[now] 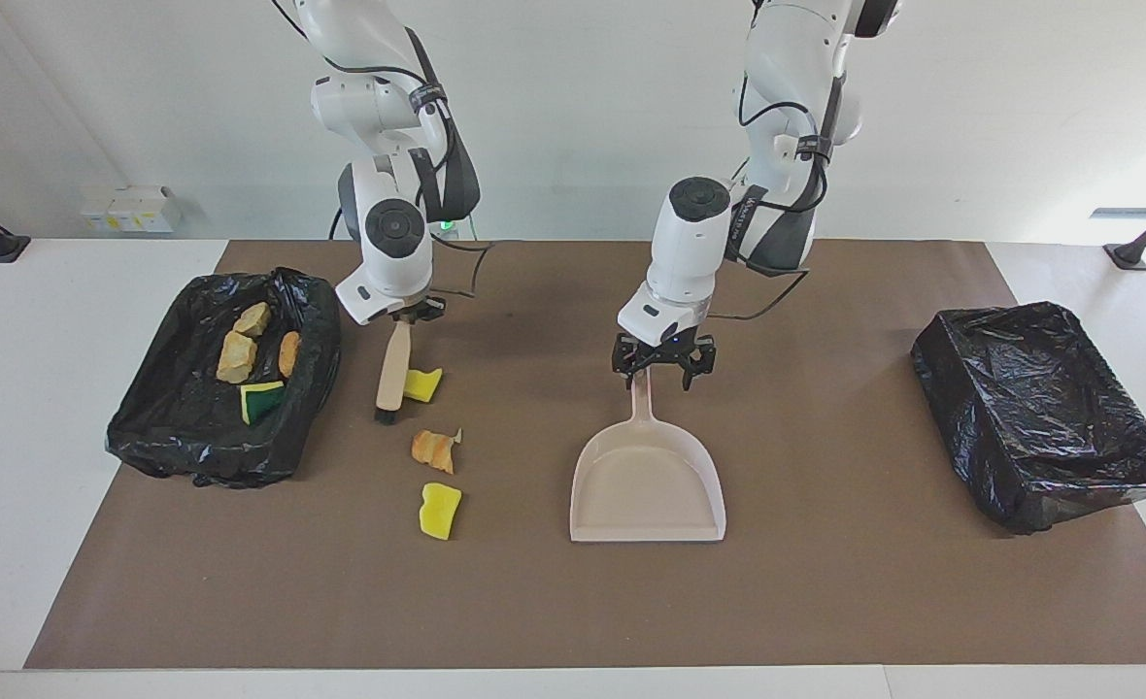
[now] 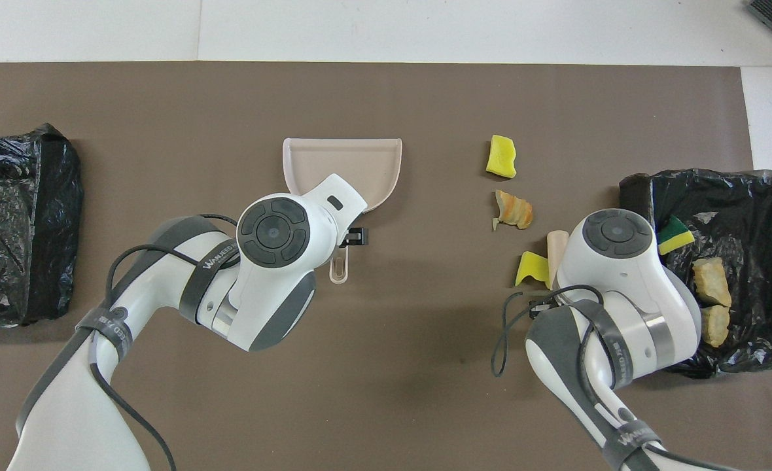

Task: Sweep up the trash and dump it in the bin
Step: 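Grasp the dustpan with the left gripper while the right gripper grasps the brush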

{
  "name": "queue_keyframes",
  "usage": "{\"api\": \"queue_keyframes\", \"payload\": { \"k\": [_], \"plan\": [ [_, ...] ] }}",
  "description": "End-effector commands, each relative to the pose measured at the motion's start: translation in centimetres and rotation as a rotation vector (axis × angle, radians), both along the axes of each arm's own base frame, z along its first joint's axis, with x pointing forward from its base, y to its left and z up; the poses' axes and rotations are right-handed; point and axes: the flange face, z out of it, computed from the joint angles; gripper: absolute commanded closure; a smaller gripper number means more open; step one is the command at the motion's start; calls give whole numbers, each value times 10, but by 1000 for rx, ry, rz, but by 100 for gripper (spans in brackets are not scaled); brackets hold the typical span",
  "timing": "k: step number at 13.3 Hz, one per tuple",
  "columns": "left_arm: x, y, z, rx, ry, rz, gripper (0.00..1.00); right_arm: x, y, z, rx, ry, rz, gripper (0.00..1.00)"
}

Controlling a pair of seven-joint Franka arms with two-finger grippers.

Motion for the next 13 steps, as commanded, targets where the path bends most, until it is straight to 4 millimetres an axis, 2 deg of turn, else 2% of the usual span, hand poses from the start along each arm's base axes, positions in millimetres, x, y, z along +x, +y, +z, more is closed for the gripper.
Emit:
{"api": "queue_keyframes", "payload": {
  "k": [1,3,4,5,7,8,10,11,12,13],
  "plan": [
    [-6,-14,-1,3,-15,14,20,35,24,13,172,-9,-26,100],
    [-7,-15,-2,3,-13,12,24,50,50,28,245,-19,-39,100],
    [-10,-19,-3,5,-8,5,26,53,58,34,246,-23,-29,100],
    [-12,-21,-4,4,-6,2,26,55,57,42,236,-25,-24,100],
    [-12,-22,-11,10,3,2,27,61,38,63,153,-29,30,100],
    [-13,-24,-17,15,9,-3,27,66,30,66,65,-52,97,100],
    [-15,-27,-18,16,10,-8,32,82,6,65,26,-96,234,100],
    [-15,-27,-17,17,13,-5,37,94,-15,68,32,-121,286,100],
    [-15,-27,-17,18,16,-5,50,109,-23,64,13,-129,330,100],
    [-14,-26,-16,20,18,-3,75,121,-23,59,6,-130,339,100]
  ]
}}
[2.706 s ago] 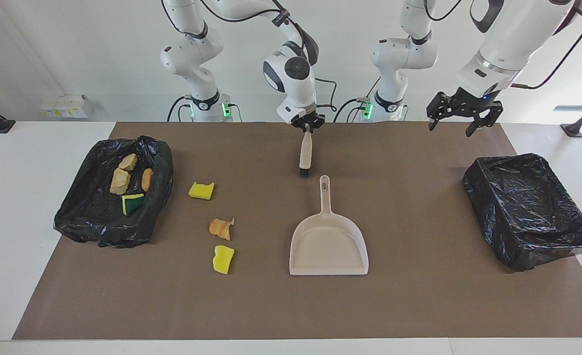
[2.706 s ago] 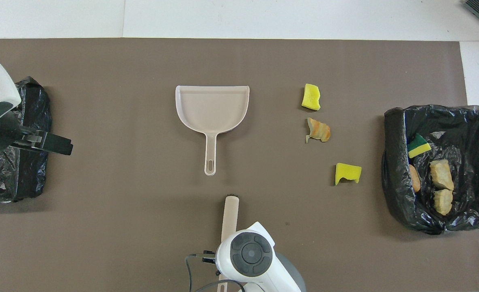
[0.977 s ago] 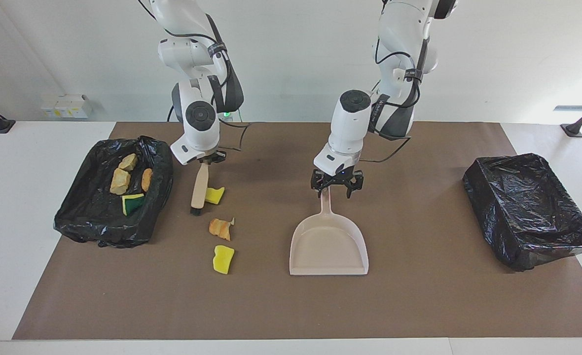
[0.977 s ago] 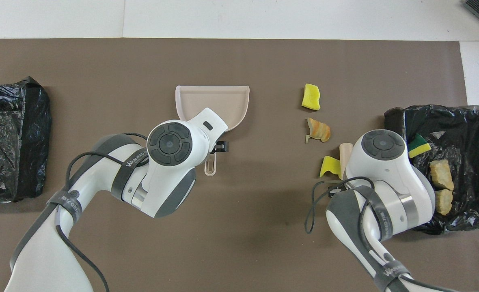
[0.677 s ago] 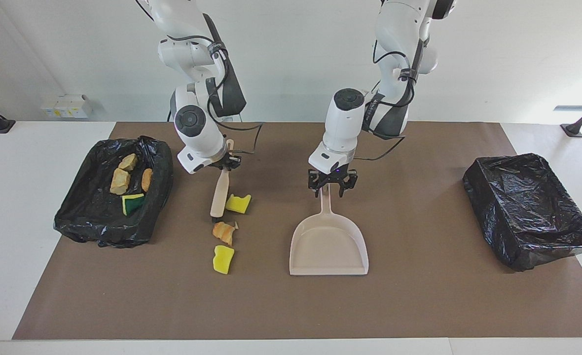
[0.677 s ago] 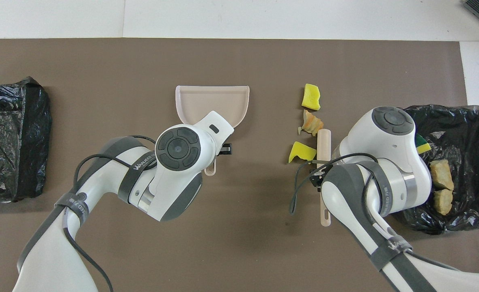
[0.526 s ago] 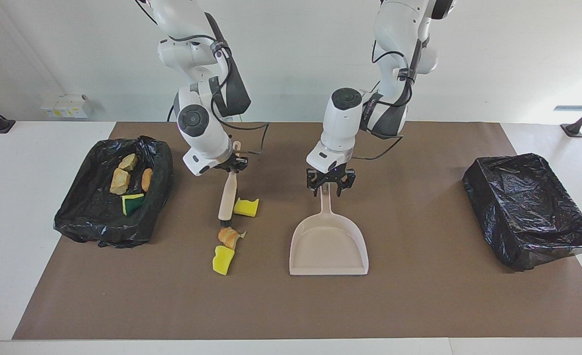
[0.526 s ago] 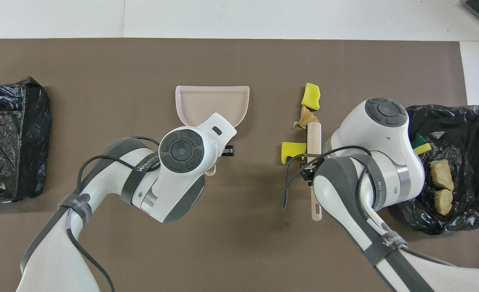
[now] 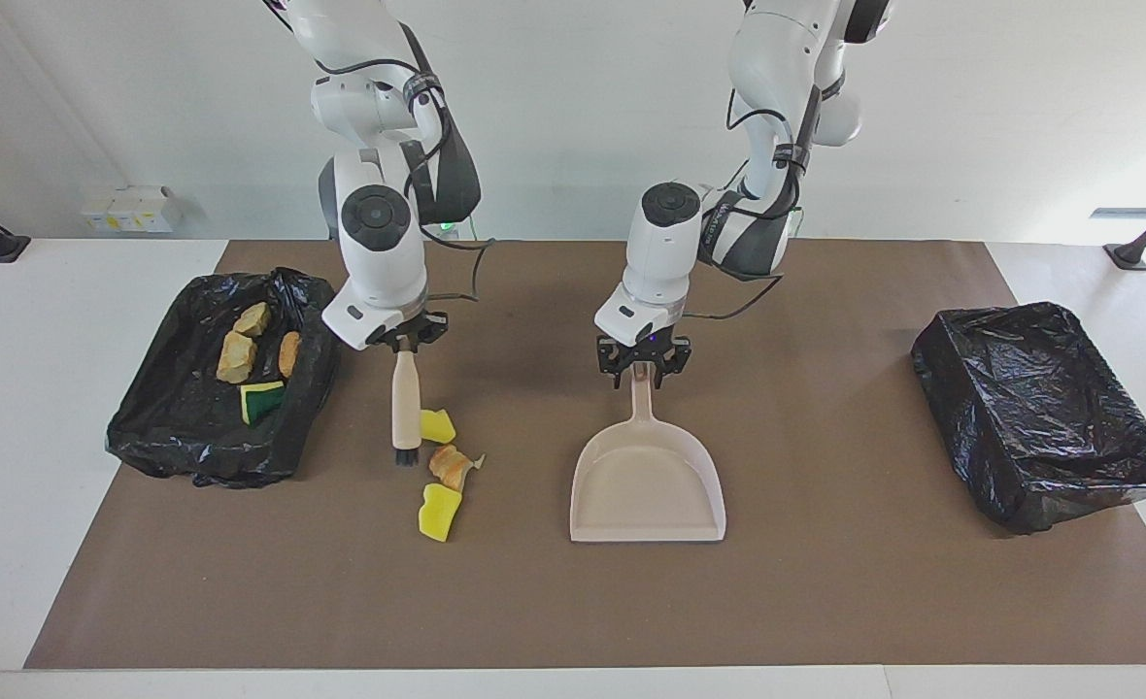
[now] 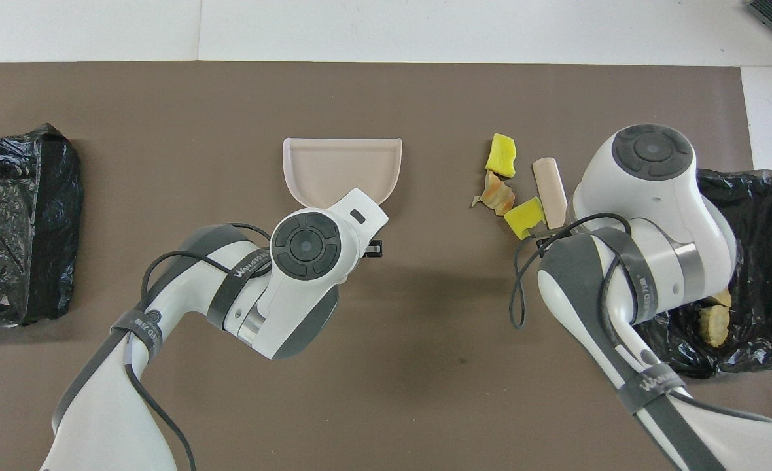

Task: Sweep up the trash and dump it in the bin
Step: 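Grasp the dustpan with the left gripper while the right gripper grasps the brush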

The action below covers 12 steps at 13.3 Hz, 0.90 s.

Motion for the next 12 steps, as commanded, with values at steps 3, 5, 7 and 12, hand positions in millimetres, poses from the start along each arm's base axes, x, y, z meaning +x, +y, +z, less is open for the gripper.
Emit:
{"api": "queue_keyframes", "payload": {
  "k": [3,5,7,12],
  "plan": [
    [5,4,-1,17,-3,2,100,61,7,-32,7,-29,77,100],
    [10,11,-1,27,-8,-75,100,75,15,-47,34,-53,76,100],
    [23,29,-2,59,-7,-266,100,77,29,-61,66,-60,66,100],
    [54,83,25,102,2,-412,100,56,84,-61,244,31,-27,100]
  ]
}}
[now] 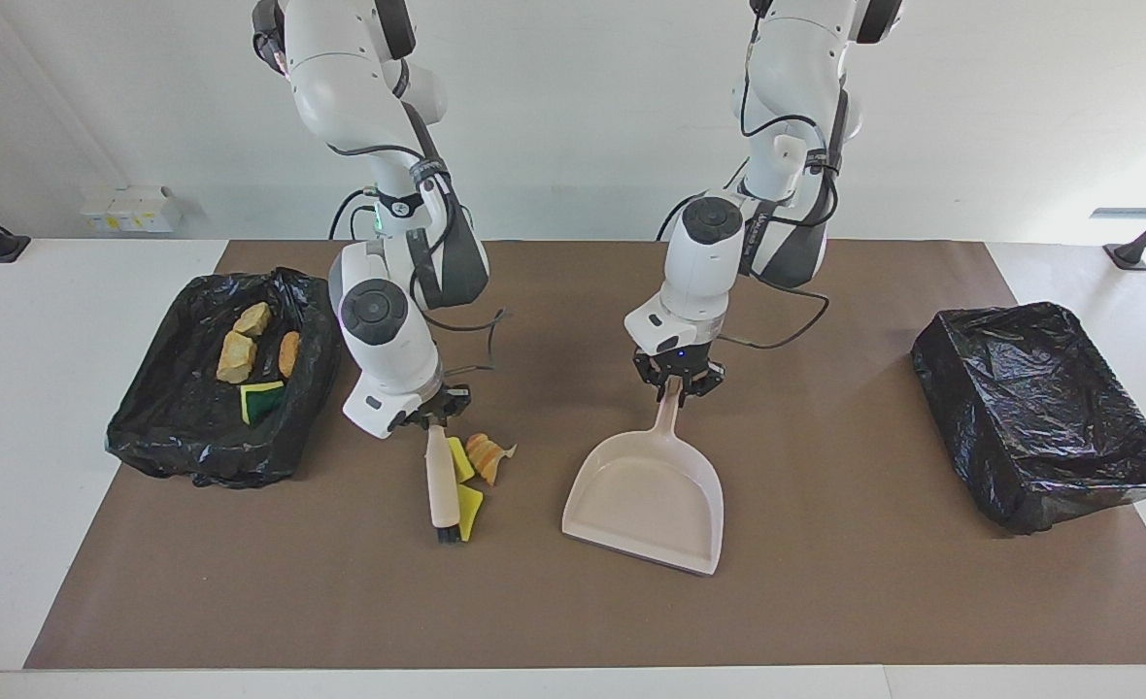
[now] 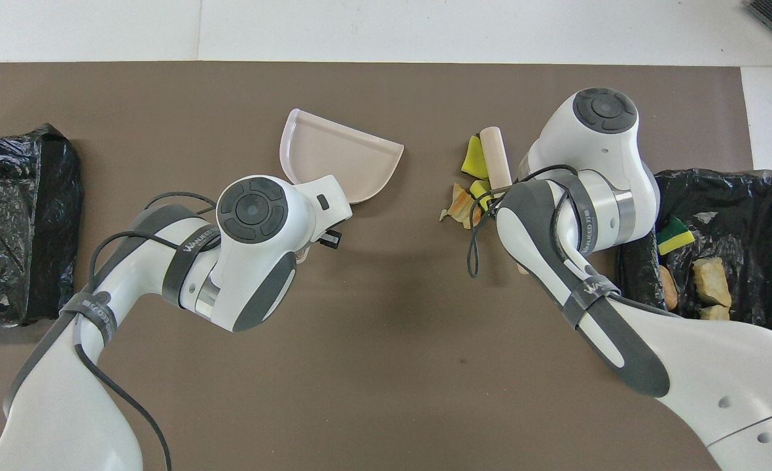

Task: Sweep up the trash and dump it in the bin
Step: 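Hold the dustpan by the debris while the right gripper sweeps chunks in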

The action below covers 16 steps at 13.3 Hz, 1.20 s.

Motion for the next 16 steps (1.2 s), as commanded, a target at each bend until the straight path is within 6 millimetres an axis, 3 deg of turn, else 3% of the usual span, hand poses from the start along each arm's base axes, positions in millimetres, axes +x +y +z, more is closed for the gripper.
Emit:
{"api": "queue_keyframes", "payload": {
  "k": [1,5,7,8,11,16],
  "plan": [
    [16,31,26,47,17,-128,100,-9,24,9,18,39,-55,100],
    [23,88,63,94,61,-413,100,-18,14,59,48,42,-183,100],
    [24,101,67,105,76,-524,100,-23,2,81,34,44,-263,100],
    [23,102,65,111,82,-599,100,-22,-11,83,15,47,-270,100],
    [13,108,59,123,100,-823,100,-35,-36,59,-92,32,-126,100],
    [-6,103,30,123,156,-911,100,-34,-34,19,-141,41,-92,100]
  ]
}}
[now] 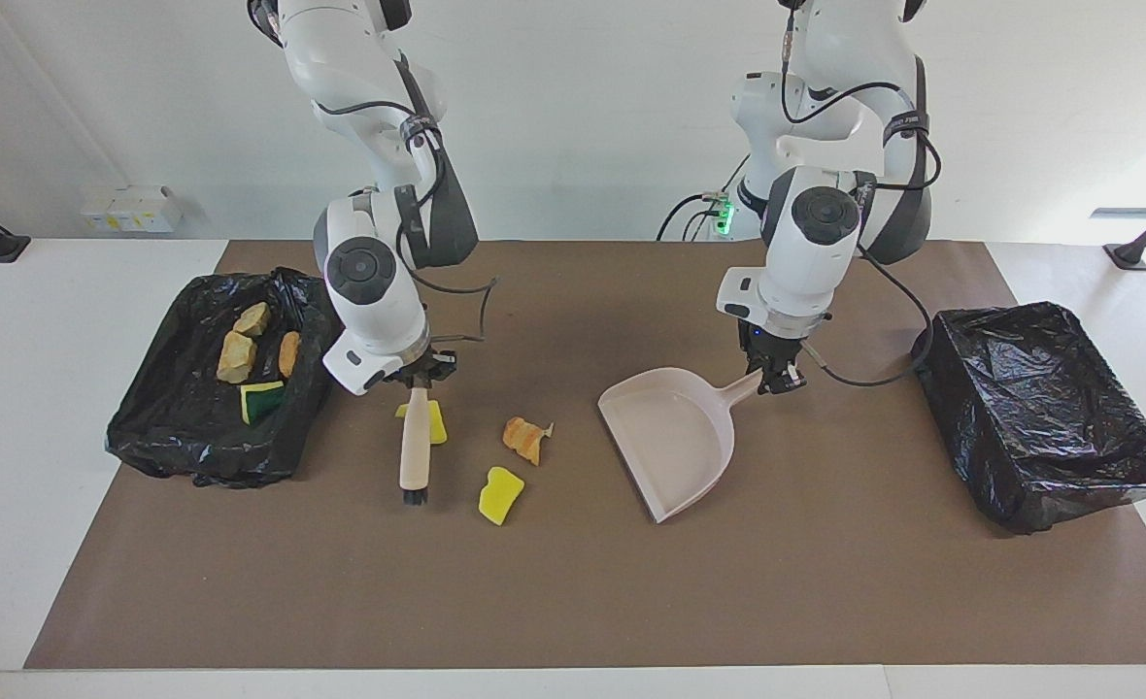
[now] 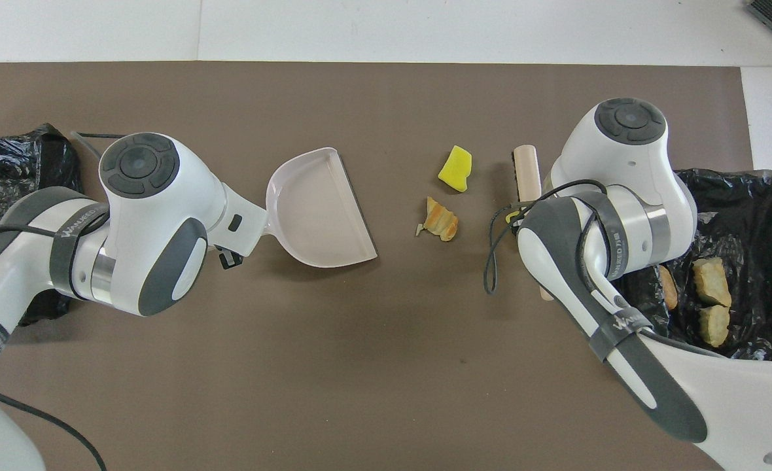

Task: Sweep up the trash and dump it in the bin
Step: 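Hold the dustpan by the debris while the right gripper sweeps chunks in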

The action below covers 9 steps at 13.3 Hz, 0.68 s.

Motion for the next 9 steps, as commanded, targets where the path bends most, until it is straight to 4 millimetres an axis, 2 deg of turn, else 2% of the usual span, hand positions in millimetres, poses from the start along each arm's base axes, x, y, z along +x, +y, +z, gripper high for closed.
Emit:
{"api": "queue_keyframes", "payload": {
  "k": [1,3,7,9],
  "plan": [
    [-15,4,-3,11,5,-99,100,4,-3,-20,-23,-14,42,100],
    [-16,4,-3,12,10,-124,100,10,6,-41,-13,-26,36,100],
    [-23,-3,-4,13,12,-131,100,-1,56,-41,141,23,-33,100],
    [-24,-4,-5,13,12,-135,100,-13,89,-41,206,51,-23,100]
  ]
}}
